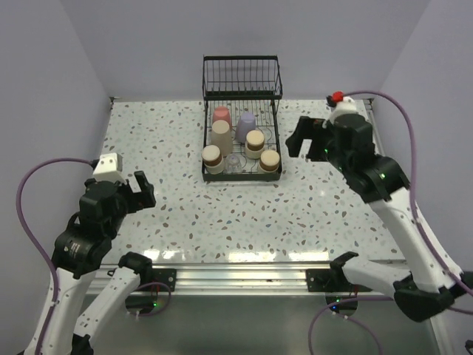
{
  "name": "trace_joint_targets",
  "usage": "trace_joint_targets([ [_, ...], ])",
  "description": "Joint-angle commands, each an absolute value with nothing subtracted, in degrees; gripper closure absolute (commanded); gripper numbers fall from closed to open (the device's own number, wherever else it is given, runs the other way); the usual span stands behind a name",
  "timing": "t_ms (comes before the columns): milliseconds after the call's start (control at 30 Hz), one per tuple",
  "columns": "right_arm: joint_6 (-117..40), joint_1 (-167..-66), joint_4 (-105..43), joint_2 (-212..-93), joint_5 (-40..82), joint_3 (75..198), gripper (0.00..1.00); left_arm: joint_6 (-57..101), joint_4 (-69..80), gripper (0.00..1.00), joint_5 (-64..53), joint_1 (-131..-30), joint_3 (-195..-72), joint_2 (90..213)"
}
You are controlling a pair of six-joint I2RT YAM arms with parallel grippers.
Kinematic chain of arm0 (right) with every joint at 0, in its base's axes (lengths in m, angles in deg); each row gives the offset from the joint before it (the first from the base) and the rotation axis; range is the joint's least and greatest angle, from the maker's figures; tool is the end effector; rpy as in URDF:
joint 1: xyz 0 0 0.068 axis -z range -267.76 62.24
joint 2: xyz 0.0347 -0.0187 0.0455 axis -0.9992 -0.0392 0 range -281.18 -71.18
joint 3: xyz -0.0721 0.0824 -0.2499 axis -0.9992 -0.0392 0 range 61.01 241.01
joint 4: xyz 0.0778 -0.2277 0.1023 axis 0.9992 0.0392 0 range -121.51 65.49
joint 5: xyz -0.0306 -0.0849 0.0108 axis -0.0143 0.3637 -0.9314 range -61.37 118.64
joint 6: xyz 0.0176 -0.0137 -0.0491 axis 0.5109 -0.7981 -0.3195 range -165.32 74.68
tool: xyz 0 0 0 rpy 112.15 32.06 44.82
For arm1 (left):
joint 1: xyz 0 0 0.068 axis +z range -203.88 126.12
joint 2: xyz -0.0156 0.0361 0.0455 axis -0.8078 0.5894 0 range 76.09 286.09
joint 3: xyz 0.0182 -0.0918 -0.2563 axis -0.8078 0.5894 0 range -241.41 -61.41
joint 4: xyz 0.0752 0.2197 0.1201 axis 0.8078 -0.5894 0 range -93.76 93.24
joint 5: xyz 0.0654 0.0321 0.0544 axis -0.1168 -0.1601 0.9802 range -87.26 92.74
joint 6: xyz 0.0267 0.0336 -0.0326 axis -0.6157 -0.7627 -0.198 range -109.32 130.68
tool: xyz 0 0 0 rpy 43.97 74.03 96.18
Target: Load the cups into the dish rack
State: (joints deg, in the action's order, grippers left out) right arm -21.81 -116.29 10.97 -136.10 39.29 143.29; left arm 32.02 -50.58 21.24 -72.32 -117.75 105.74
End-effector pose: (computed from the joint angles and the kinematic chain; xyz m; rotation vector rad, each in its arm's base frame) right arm 0.1988 0.1006 0.4367 0.0311 2.0230 0.3939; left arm 0.0779 -0.0142 0.3586 -0.2508 2.0042 -0.1101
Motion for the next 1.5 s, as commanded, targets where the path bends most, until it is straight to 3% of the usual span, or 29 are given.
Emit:
trace_joint_targets([
  [0,-22.6,-116.1,12.4,-126.0,38.5,137.1,0.02,30.1,-41.9,0.0,25.5,-72.2,-117.8,106.6],
  [433,-12.5,-116.1,24.1,-94.7,36.9,121.0,0.02,31.4,-14.4,0.0,36.2,-72.2,-100.5,115.6],
  [933,-9.9,-116.1,41.2,-87.4,39.8,131.0,0.02,21.0,30.3,0.0,41.4,-70.7,-81.5,136.6],
  [1133,-9.6,-116.1,43.9,-87.4,39.8,133.4,0.02,18.6,50.4,0.0,38.1,-66.2,-75.0,145.7],
  [1467,-8.0,-116.1,41.7,-88.8,40.2,131.9,0.02,15.4,64.0,0.0,30.1,-59.7,-80.7,162.1],
])
